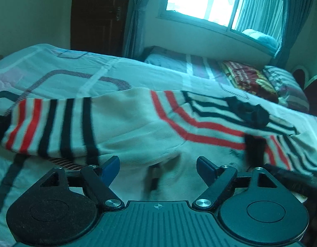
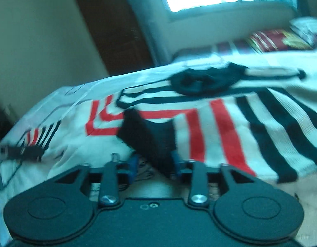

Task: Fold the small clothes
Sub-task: 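Fold the held sleeve across the sweater body and open the right tool, then grasp the other sleeve's dark cuff with the left tool and fold it inward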

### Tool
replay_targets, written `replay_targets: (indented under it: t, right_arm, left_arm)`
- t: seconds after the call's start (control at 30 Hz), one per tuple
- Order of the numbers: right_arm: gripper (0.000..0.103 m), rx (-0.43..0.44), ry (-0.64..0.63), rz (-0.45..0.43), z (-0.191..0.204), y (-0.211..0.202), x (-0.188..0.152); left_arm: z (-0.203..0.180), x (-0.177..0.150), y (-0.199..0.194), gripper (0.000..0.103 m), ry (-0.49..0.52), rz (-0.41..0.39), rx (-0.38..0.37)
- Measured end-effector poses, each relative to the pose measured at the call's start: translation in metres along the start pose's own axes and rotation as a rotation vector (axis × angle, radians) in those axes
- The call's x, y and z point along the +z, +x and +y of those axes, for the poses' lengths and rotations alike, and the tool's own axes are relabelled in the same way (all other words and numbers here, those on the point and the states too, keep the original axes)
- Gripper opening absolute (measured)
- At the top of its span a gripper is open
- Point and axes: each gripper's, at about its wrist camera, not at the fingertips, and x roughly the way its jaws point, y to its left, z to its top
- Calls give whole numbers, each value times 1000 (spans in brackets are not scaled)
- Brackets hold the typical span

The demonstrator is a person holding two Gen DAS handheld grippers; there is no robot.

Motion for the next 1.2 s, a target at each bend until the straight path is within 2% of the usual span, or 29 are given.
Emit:
replay_targets:
  t: [0.03, 0.1, 0.13, 0.27, 0.37, 0.43, 0.47, 0.5, 0.57, 0.63, 0.67, 0.7, 0.73, 0.8, 0.9, 1.03, 1.2]
  right_arm:
    - [46, 2, -38, 0, 4, -1, -1]
    - [41, -8, -85, -19, 10, -10, -1]
    - [38, -4, -71, -42, 9, -16, -1]
    - [39, -32, 36, -93, -4, -43, -5]
    - [39, -51, 122, -111, -23, -66, -8]
    - [39, -67, 171, -118, -37, -80, -10]
    - [39, -76, 187, -124, -42, -87, -11]
    - [39, -87, 202, -132, -46, -91, -12]
    - [39, -102, 235, -150, -56, -102, -15]
    - [40, -114, 269, -164, -65, -110, -17]
    - [40, -122, 280, -171, -68, -112, -18]
    - [40, -131, 288, -178, -71, -115, -18]
    - [40, -141, 297, -182, -75, -116, -19]
    - [40, -155, 329, -181, -82, -118, -21]
    - [41, -161, 383, -181, -93, -119, -22]
    - [45, -109, 574, -183, -123, -119, -31]
    - [44, -74, 795, -262, -162, -123, -42]
  left_arm:
    - [-5, 2, 2, 82, 3, -2, -18]
    - [-15, 5, 8, 82, -3, 13, -76]
    - [-20, 7, 12, 82, -9, 26, -115]
    - [-53, 7, 36, 82, -3, 84, -254]
    - [-75, 7, 57, 82, 52, 92, -296]
    - [-84, 10, 72, 82, 73, 129, -346]
    - [-88, 11, 78, 74, 75, 149, -387]
    - [-93, 12, 83, 62, 84, 170, -420]
    - [-102, 11, 90, 54, 104, 193, -434]
    - [-106, 10, 95, 53, 86, 203, -459]
    - [-106, 10, 97, 46, 72, 203, -468]
    - [-106, 9, 99, 20, 57, 208, -478]
    - [-104, 9, 101, 5, 38, 212, -474]
    - [-99, 10, 97, 6, 15, 184, -462]
    - [-91, 16, 76, 6, 74, 99, -408]
    - [-86, 10, 93, 6, 145, 174, -334]
    - [-86, 7, 97, 6, 150, 169, -339]
